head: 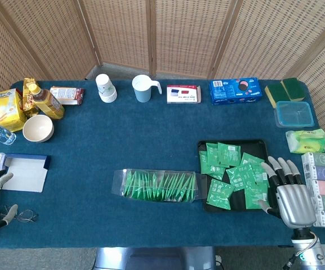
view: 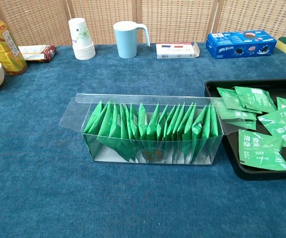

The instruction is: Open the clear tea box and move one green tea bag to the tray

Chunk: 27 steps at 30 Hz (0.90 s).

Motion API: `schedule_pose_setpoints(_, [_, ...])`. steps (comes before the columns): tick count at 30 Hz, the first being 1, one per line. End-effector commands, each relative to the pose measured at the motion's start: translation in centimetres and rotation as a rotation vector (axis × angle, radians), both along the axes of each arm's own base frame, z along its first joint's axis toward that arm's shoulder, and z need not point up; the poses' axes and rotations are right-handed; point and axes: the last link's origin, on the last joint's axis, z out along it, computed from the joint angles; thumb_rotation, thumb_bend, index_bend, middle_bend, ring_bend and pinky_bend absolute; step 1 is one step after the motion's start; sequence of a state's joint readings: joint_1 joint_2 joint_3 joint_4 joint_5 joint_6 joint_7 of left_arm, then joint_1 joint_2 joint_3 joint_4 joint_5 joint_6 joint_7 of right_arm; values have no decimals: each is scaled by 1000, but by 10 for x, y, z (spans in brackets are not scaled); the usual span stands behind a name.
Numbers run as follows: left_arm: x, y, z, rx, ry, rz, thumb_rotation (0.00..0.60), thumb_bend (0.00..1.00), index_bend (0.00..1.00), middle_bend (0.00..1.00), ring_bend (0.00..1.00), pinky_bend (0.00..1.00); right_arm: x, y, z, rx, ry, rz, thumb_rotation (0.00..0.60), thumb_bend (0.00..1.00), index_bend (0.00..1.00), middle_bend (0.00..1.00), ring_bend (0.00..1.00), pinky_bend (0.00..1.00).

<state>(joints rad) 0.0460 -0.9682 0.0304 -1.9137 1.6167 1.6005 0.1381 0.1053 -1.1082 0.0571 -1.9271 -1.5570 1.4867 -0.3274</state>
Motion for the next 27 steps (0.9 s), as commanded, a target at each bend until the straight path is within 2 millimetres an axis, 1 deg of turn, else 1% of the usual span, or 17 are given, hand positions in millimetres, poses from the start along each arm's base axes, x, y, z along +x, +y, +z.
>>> schedule_pose_setpoints(1, [0, 0, 0, -2, 1, 1, 600, 291, 155, 134, 66, 262, 0, -1, -1, 4, 0, -2, 600, 134, 125, 0, 0, 0])
schedule_pose_setpoints(5, [0, 0, -2, -7, 4, 2, 600, 291, 155, 134, 67, 262, 0, -3, -3, 15, -1, -2, 600, 134, 125, 0, 0, 0])
schedule_pose_setpoints(11, [1, -1, 2, 12, 4, -4, 600, 291, 144, 134, 66, 263, 1, -6, -4, 19, -18, 10, 600, 134, 126, 0, 0, 0])
schedule_pose_setpoints(18, [2, 0, 6, 15, -5, -12, 600, 291, 144, 134, 66, 263, 12, -12, -6, 58, -78, 73, 600, 134, 125, 0, 0, 0])
schedule_pose_setpoints(21, [3, 0, 7, 13, -2, -20, 600, 291, 144, 134, 66, 263, 22, -16, -8, 116, -132, 120, 600, 134, 124, 0, 0, 0])
schedule_pose_setpoints(27, [6, 5, 9, 9, -4, -38, 600, 291, 144, 134, 66, 263, 60, -31, -20, 286, -234, 264, 600, 133, 120, 0, 0, 0])
